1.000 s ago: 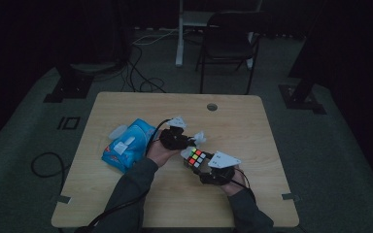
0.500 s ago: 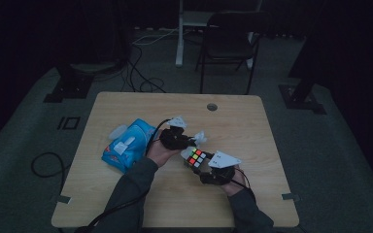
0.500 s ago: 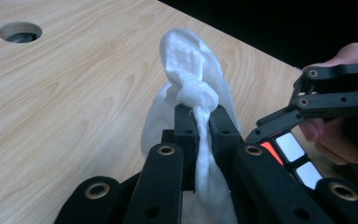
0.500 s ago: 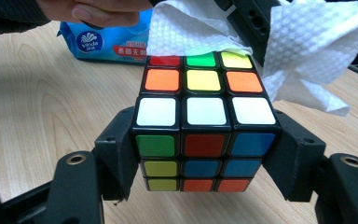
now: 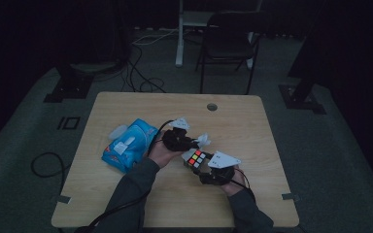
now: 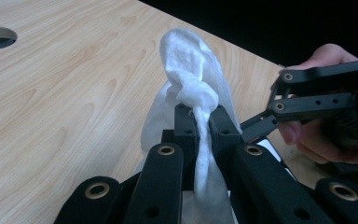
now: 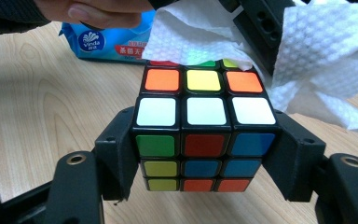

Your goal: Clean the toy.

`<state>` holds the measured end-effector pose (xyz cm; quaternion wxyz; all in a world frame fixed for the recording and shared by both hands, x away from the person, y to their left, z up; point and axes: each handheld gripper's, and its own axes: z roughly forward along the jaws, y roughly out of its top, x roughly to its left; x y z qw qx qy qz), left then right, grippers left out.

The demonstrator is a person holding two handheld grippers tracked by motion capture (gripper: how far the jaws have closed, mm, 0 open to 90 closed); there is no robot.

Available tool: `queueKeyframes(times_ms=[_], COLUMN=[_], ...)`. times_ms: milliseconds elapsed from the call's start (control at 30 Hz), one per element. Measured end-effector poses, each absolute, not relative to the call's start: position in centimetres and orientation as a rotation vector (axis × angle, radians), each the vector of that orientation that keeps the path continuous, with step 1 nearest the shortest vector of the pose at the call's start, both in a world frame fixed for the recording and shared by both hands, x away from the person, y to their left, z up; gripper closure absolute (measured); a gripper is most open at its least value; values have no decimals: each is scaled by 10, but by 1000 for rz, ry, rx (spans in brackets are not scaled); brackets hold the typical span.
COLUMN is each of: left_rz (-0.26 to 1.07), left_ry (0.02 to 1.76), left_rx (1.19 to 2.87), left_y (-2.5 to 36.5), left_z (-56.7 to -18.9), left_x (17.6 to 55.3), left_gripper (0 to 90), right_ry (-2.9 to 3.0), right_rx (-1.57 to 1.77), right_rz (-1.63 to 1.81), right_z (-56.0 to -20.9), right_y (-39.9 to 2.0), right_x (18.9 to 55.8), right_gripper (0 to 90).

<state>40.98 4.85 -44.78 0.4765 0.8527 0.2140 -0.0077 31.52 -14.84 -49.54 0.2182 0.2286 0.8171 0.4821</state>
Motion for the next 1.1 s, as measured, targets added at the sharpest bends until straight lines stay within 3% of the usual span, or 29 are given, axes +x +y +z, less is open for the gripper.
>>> queueKeyframes(times_ms=[633, 1100], left_rz=[-56, -40], left_ry=[476, 554], left_rx=[2090, 2081], left_y=[46, 56], left_z=[-446, -452], left_x=[408, 421], left_gripper=[859, 859], right_ry=[2258, 2263], right_rx=[643, 630], right_rz=[1336, 1337], right_z=[-496, -495], right_y=[-150, -148], right_x=[316, 315], right_gripper=[346, 346])
